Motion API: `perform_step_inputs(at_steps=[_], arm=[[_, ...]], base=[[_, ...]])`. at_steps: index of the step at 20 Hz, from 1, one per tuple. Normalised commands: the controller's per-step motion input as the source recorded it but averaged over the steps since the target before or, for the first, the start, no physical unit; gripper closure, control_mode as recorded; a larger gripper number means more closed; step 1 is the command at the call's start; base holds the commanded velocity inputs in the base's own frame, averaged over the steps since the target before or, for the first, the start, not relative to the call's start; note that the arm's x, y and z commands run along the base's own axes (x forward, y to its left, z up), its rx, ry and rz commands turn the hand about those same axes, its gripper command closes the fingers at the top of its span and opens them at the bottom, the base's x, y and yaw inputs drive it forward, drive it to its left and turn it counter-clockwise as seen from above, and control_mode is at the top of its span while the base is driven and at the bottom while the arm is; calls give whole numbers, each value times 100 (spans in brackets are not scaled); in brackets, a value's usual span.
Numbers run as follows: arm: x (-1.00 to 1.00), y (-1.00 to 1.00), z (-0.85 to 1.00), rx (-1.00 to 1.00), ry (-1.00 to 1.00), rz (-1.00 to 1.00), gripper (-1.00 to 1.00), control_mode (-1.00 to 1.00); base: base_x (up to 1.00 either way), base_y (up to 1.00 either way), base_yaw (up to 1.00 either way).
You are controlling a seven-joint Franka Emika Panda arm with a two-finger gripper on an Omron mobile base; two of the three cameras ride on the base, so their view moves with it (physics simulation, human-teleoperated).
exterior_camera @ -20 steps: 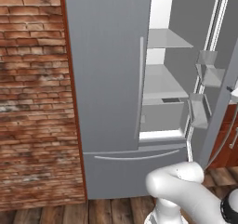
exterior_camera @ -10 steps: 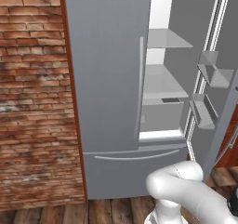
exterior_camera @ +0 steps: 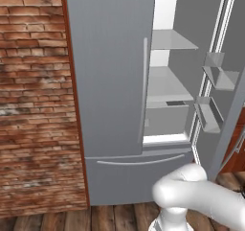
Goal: Retrieve the fish from the fridge and place it on the saucepan with marinade on the stove.
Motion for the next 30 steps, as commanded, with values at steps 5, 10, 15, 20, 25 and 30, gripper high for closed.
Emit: perform_step_inputs(at_steps=[5,10,15,20,25,30], arm=[[-2,-33,0,3,3,27,-100,-100],[-20,-49,0,3,-11,3,-100,-100],[-48,-26,-1,2,-27,-6,-100,-100],[-84,28,-15,0,-37,-37,-100,-100],[-52,89,-31,0,-24,-52,-100,-100],[-6,100,-32,-2,-13,-53,-100,-100]], base=[[0,0,0],[0,0,0],[0,0,0],[0,0,0],[0,0,0],[0,0,0]])
